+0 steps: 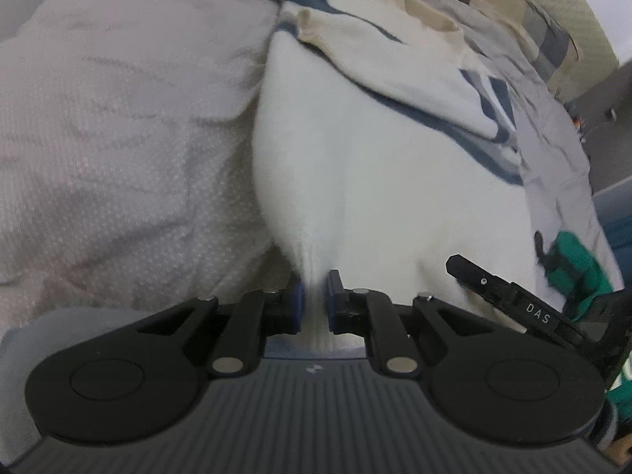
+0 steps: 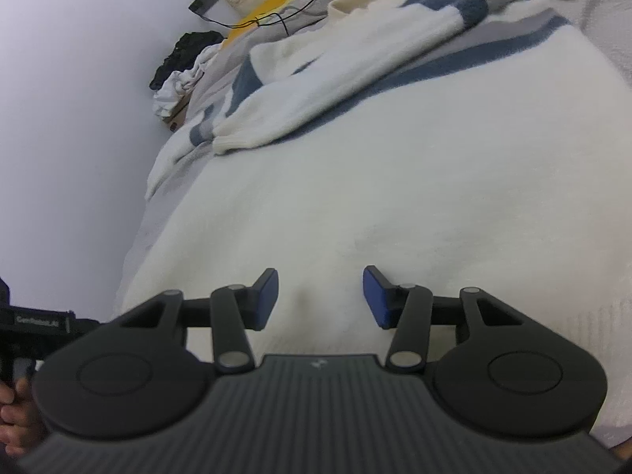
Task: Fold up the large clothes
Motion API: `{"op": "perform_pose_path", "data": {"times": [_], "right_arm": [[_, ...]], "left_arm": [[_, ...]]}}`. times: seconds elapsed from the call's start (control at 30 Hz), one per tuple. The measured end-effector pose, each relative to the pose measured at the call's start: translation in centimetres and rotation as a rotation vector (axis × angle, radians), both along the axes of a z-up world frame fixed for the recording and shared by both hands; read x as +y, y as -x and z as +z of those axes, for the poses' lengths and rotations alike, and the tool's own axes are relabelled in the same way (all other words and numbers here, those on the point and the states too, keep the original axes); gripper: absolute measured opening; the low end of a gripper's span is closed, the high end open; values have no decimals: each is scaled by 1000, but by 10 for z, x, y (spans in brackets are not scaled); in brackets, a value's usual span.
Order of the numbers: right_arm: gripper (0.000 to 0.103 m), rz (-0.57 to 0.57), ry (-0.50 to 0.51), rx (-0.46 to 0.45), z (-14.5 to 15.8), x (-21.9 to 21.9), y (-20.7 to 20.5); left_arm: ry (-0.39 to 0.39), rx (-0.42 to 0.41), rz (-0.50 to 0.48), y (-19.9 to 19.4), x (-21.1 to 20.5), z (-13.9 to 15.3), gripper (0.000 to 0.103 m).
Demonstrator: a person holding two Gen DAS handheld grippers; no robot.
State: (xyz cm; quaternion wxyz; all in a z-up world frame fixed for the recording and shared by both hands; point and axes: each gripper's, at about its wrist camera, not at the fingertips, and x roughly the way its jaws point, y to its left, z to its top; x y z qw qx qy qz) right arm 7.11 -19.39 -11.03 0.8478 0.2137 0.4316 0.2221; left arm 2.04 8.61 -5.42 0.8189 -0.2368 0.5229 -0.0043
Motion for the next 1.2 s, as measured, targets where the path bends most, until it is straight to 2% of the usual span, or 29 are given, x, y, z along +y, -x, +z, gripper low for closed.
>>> {"op": "perform_pose_path", "data": {"times": [0.17, 0.27, 0.33, 0.53, 0.67, 0.8, 0.97, 1.17, 1.2], "right_arm": [[50, -1, 16, -24, 4, -3, 7], [51, -9, 10, -29, 6, -5, 7], [51, -14, 12, -33, 7, -6, 7], [53, -31, 48, -99, 17, -5, 10], [53, -32, 71, -138, 22, -4, 10], [53, -40, 103, -180, 26, -3, 8], [53, -55, 115, -193, 26, -4, -1], [54, -108, 151, -241, 28, -3, -19], [59, -114, 163, -253, 27, -3, -23]], "left_arm": [[-38, -14, -8, 0, -6, 4, 18], [-76, -24, -13, 3, -9, 13, 32], [-96, -50, -15, 6, -8, 24, 52], [-172, -184, -1, 10, 13, 65, 65], [-154, -259, 81, -8, 46, 76, 68], [-165, -300, 171, -43, 82, 69, 68], [-202, -318, 252, -89, 124, 48, 69], [-144, -312, 335, -138, 178, 12, 69], [-146, -310, 340, -144, 185, 7, 69]]}}
